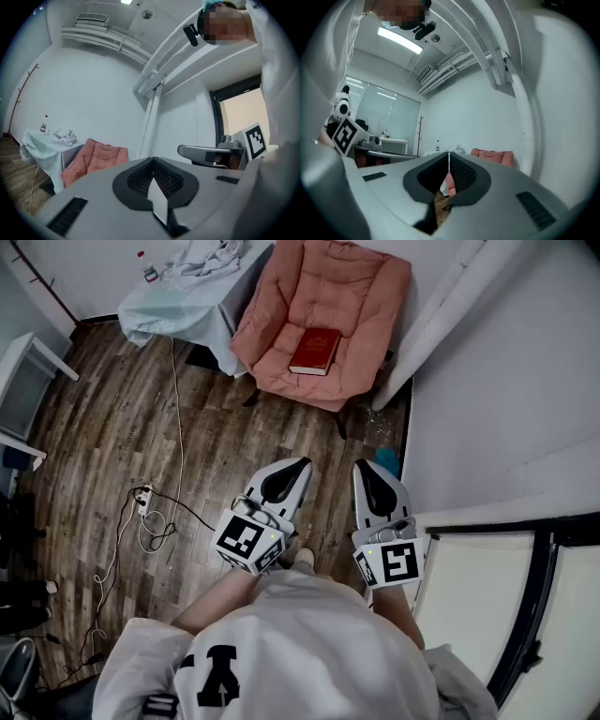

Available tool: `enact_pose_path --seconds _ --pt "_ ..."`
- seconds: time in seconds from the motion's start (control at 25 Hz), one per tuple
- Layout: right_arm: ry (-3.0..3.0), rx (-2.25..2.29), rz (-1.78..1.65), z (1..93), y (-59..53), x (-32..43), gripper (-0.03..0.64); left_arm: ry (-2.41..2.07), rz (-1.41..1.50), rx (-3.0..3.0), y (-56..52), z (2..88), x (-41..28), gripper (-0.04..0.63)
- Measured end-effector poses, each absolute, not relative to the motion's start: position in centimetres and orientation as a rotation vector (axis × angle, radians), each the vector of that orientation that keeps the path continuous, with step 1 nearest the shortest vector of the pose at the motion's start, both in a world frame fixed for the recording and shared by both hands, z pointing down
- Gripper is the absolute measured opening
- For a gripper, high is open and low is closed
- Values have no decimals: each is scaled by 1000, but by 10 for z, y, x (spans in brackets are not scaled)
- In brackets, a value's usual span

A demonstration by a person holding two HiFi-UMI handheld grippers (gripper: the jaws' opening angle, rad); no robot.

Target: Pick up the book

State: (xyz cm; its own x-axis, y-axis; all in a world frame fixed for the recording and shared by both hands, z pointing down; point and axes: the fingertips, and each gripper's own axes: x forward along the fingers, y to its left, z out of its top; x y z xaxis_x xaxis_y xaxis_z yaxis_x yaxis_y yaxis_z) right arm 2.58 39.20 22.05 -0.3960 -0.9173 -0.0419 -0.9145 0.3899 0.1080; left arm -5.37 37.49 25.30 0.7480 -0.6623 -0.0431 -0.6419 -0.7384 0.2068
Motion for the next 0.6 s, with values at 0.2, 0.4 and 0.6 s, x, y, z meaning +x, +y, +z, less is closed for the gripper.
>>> enact_pose_path --seconds 0.2,0.4,0.6 --pt "-2612 1714 -165 217 392 29 34 -1037 -175 2782 374 249 -49 2" --pt "-2617 1711 -156 218 392 30 34 -1045 -174 2784 373 249 -49 2" --pt "-2662 1706 -131 218 391 29 35 -1050 -178 2776 372 251 -47 2"
